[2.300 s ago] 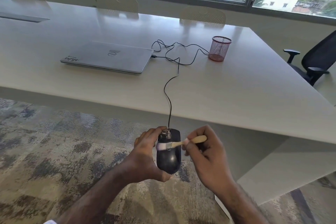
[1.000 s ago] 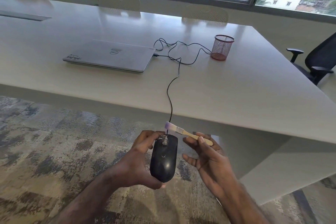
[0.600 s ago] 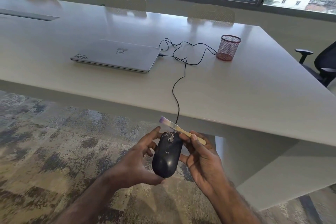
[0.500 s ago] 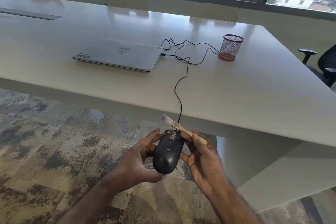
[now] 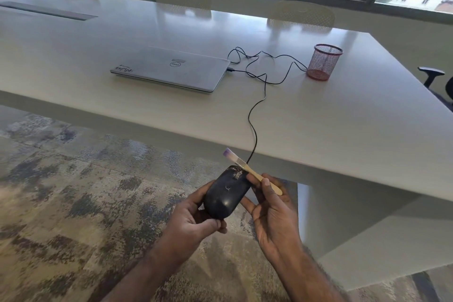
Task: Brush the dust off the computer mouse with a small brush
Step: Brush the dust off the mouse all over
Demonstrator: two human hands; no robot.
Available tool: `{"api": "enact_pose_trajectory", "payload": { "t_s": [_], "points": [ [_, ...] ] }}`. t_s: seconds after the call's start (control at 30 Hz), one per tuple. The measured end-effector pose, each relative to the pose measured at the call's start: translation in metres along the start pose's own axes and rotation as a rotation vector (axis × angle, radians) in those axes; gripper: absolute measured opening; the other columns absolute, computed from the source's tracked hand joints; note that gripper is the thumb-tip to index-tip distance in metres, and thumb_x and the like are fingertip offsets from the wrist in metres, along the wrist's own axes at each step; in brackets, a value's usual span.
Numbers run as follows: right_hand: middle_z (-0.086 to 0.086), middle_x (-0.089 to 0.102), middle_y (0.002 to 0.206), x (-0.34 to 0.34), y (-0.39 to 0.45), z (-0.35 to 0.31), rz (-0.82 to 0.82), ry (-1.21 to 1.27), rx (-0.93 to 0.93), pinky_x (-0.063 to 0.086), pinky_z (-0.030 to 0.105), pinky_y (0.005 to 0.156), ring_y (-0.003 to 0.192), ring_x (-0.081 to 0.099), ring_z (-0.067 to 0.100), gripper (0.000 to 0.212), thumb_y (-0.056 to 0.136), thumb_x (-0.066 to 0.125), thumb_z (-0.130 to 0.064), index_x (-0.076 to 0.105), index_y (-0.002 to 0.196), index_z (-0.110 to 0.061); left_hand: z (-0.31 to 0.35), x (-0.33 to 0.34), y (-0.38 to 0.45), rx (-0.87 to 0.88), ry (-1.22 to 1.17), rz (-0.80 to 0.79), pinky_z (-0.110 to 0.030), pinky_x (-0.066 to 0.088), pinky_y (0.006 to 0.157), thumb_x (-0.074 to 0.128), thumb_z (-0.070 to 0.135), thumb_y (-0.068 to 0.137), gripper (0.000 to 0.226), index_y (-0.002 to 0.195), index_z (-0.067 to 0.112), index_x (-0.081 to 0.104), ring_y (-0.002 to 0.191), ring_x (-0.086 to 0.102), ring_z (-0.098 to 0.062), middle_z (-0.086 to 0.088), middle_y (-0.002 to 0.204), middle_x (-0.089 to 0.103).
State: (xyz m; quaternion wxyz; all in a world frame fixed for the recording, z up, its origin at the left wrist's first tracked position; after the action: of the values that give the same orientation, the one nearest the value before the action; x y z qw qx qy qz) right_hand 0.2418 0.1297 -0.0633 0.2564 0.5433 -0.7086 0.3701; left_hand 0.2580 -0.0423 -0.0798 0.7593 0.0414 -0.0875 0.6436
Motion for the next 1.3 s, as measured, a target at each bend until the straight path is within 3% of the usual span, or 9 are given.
{"api": "enact_pose_trajectory", "payload": {
  "t_s": [0.2,0.3,0.43,0.57,0.67,0.83,1.0,1.13,1.3],
  "points": [
    [0.024,0.077,0.096,0.001,-0.009,0.002,0.012,-0.028,0.005,0.06,0.062,0.084,0.098,0.078,0.029,0.013,0.088,0.064,-0.008,0.077,0.088,-0.01,0.004,0.001,-0.002,-0.001,0.015,0.052,-0.026,0.062,0.076,0.094,0.022,0.053,0.069,0.117,0.039,0.074,0.092,0.078,-0.013,0.0,0.104,0.081],
    [0.022,0.078,0.095,0.001,-0.012,0.004,0.02,-0.067,0.018,0.06,0.06,0.083,0.097,0.078,0.027,0.011,0.09,0.063,-0.009,0.074,0.092,-0.01,0.006,-0.001,-0.003,0.023,0.082,0.171,-0.026,0.062,0.069,0.094,0.029,0.048,0.067,0.11,0.044,0.073,0.086,0.079,-0.011,0.004,0.098,0.081],
    [0.019,0.079,0.092,-0.002,-0.012,-0.009,0.056,-0.154,-0.026,0.058,0.04,0.071,0.088,0.078,0.025,0.016,0.085,0.064,-0.016,0.067,0.099,-0.01,0.007,-0.006,-0.005,0.045,0.123,0.199,-0.022,0.061,0.065,0.091,0.016,0.052,0.065,0.106,0.047,0.075,0.081,0.078,-0.01,0.006,0.096,0.082],
    [0.018,0.073,0.075,-0.006,-0.011,-0.039,0.061,-0.235,-0.147,0.049,0.026,0.053,0.067,0.069,0.026,0.012,0.082,0.063,-0.009,0.065,0.093,-0.008,0.011,-0.014,-0.005,0.066,0.137,0.207,-0.024,0.063,0.066,0.089,0.029,0.042,0.065,0.102,0.051,0.077,0.083,0.078,-0.012,0.003,0.1,0.081],
    [0.014,0.067,0.064,-0.007,-0.011,-0.054,0.064,-0.364,-0.238,0.046,0.026,0.052,0.057,0.062,0.023,0.019,0.093,0.054,0.006,0.064,0.089,-0.01,0.013,-0.018,-0.005,0.107,0.182,0.204,-0.029,0.065,0.072,0.091,0.032,0.042,0.065,0.103,0.049,0.078,0.096,0.076,-0.018,-0.002,0.112,0.074],
    [0.011,0.066,0.059,-0.003,-0.009,-0.06,0.067,-0.565,-0.275,0.04,0.034,0.057,0.053,0.057,0.021,0.022,0.098,0.049,0.008,0.06,0.092,-0.009,0.011,-0.023,-0.003,0.125,0.214,0.175,-0.033,0.066,0.08,0.093,0.031,0.041,0.067,0.105,0.045,0.079,0.102,0.075,-0.023,-0.004,0.116,0.071],
    [0.009,0.071,0.063,-0.001,-0.011,-0.061,0.061,-0.534,-0.279,0.042,0.032,0.058,0.057,0.062,0.019,0.018,0.099,0.052,0.006,0.06,0.095,-0.009,0.012,-0.028,-0.003,0.136,0.23,0.15,-0.041,0.066,0.083,0.094,0.032,0.042,0.067,0.106,0.044,0.079,0.102,0.074,-0.025,-0.003,0.115,0.072],
    [0.008,0.067,0.059,-0.003,-0.011,-0.065,0.058,-0.545,-0.283,0.04,0.035,0.059,0.054,0.058,0.02,0.022,0.097,0.049,0.009,0.061,0.09,-0.009,0.012,-0.028,-0.004,0.152,0.219,0.134,-0.035,0.064,0.083,0.093,0.03,0.043,0.067,0.108,0.041,0.079,0.102,0.075,-0.024,-0.002,0.113,0.073],
    [0.012,0.073,0.067,-0.001,-0.01,-0.062,0.042,-0.602,-0.263,0.042,0.033,0.058,0.058,0.063,0.021,0.016,0.1,0.053,0.004,0.06,0.096,-0.009,0.011,-0.028,-0.005,0.152,0.236,0.109,-0.049,0.063,0.087,0.092,0.031,0.044,0.065,0.107,0.041,0.079,0.102,0.073,-0.025,0.0,0.111,0.073]
  ]
}}
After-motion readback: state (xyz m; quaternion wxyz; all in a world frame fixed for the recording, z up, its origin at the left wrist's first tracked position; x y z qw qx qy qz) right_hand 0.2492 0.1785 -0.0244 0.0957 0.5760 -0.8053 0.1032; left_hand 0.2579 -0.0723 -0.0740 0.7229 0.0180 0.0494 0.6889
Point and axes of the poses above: each hand's wrist, its own y-axis towards the middle knuckle, its own x-axis out of the palm, z = x × y, the point moved 5 cm from there along y, towards the middle knuckle
